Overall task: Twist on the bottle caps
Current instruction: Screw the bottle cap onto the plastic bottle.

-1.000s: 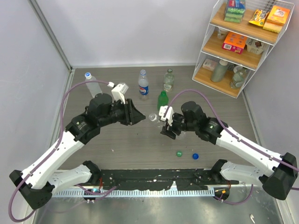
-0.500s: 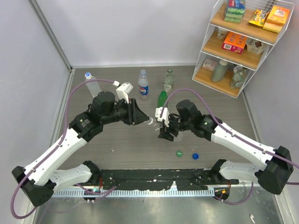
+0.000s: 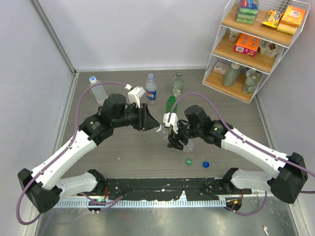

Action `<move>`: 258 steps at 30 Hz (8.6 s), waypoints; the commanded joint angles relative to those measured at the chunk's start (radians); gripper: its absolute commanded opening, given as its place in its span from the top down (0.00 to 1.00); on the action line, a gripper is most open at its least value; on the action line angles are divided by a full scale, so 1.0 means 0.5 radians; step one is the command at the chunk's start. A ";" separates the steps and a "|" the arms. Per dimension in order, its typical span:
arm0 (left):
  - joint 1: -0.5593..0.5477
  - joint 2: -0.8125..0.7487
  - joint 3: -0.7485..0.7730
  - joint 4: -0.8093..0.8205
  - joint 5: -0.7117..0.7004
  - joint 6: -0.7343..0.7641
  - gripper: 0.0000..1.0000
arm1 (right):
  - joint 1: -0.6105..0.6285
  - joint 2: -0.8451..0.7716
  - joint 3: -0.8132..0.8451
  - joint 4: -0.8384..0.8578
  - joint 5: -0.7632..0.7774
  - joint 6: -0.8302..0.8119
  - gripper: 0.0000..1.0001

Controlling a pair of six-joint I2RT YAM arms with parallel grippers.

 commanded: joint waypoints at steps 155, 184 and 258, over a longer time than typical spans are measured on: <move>-0.019 -0.386 -0.369 0.527 0.438 -0.060 0.78 | 0.013 -0.049 0.170 0.522 -0.520 0.352 0.99; -0.019 -0.337 -0.243 0.432 0.573 0.038 0.09 | 0.006 0.013 0.229 0.512 -0.318 0.401 0.99; -0.022 0.411 0.947 -0.516 -0.721 -0.263 0.35 | 0.025 0.126 -0.268 1.516 0.756 0.198 0.99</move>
